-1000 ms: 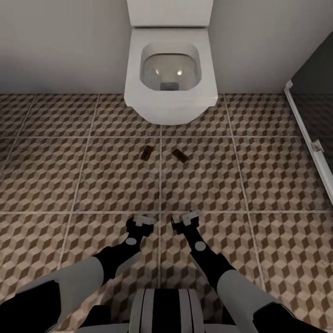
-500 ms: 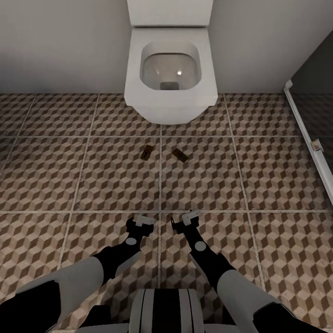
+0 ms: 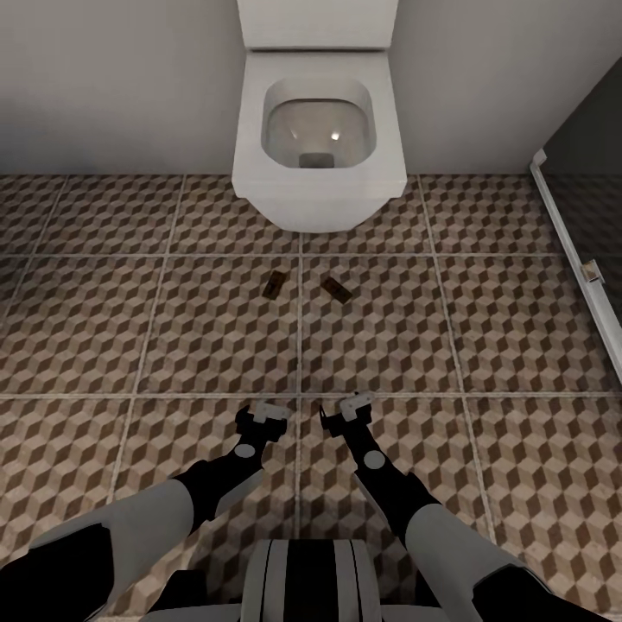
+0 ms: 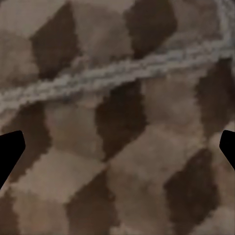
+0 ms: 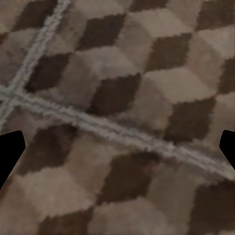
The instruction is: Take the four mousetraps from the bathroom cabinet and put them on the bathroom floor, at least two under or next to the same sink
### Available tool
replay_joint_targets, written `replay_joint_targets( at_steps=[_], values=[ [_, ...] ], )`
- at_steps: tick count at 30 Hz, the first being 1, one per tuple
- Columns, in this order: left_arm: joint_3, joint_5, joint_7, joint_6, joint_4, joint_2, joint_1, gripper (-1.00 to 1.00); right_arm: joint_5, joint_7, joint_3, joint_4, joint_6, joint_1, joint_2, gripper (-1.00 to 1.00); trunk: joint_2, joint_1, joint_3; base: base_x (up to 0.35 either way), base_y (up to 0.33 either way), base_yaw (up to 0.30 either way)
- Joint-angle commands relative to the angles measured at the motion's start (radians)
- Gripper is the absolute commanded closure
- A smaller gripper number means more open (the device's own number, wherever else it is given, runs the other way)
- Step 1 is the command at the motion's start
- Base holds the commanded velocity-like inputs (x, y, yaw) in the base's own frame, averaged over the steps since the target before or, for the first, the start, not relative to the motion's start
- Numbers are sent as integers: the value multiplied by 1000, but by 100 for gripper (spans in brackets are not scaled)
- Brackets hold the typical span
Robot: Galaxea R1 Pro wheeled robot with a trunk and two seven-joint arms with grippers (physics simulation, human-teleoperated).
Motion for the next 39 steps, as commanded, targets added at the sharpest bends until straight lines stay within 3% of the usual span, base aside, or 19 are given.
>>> replay_joint_targets(
  at_steps=[1, 26, 39],
  values=[
    [-8, 11, 6, -6, 0, 0, -2, -100, 9, -9, 4, 1, 0, -1, 0, -100, 0, 0, 0, 0, 0, 0],
    [-8, 11, 5, -5, 1, 0, -2, -100, 9, -9, 4, 1, 0, -1, 0, -100, 0, 0, 0, 0, 0, 0],
    [-8, 11, 4, -5, 1, 0, -2, -100, 9, -9, 4, 1, 0, 0, 0, -100, 3, -6, 50, 0, 0, 0]
  ],
)
